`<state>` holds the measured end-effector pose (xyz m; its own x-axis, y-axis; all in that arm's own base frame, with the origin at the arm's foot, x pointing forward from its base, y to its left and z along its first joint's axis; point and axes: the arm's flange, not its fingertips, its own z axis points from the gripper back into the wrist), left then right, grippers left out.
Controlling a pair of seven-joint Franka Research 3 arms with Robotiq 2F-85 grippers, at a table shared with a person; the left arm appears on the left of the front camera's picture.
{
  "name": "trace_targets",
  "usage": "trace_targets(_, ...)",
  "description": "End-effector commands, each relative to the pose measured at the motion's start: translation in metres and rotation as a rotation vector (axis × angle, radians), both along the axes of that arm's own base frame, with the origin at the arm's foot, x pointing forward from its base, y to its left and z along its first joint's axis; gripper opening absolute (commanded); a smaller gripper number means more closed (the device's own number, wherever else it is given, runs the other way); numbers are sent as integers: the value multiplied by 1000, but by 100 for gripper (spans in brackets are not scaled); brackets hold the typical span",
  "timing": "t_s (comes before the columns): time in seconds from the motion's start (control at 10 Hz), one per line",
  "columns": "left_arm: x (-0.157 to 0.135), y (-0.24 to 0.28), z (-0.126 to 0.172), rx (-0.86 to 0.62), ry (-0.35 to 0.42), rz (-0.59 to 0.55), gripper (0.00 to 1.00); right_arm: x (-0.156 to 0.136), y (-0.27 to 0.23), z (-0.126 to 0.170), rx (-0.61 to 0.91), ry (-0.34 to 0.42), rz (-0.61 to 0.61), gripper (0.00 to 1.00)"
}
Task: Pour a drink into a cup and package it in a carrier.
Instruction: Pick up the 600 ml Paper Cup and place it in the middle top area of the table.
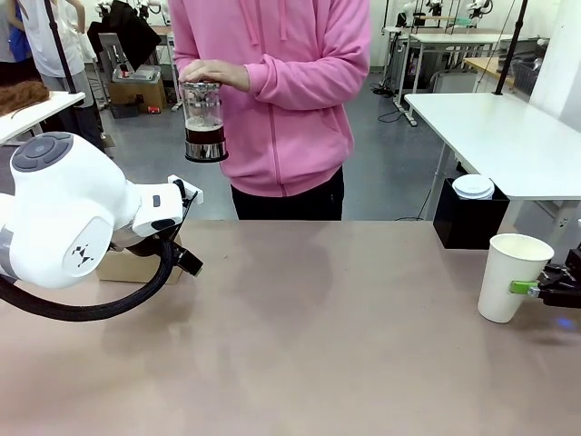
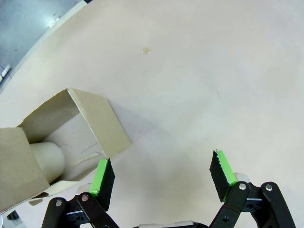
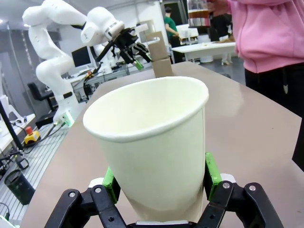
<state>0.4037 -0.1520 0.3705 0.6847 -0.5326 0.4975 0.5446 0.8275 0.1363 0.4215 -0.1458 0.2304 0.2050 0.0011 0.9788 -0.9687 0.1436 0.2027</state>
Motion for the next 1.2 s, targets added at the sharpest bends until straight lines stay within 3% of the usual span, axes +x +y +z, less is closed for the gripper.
trace_targets(0.0, 0, 0, 0, -2, 0, 0, 100, 0, 0, 0, 0, 0, 0, 80)
trace_targets(0.3, 0, 0, 0, -2, 0, 0, 100, 3, 53, 76, -108, -25, -139, 80)
trace_targets(0.6, 0, 0, 0, -2, 0, 0, 100, 27, 142, 117, -105, -8, -229, 80)
trace_targets(0.8, 0, 0, 0, -2, 0, 0, 100, 44, 192, 118, -79, 2, -302, 80)
trace_targets(1.1, 0, 0, 0, -2, 0, 0, 100, 75, 253, 99, -33, -63, -411, 80)
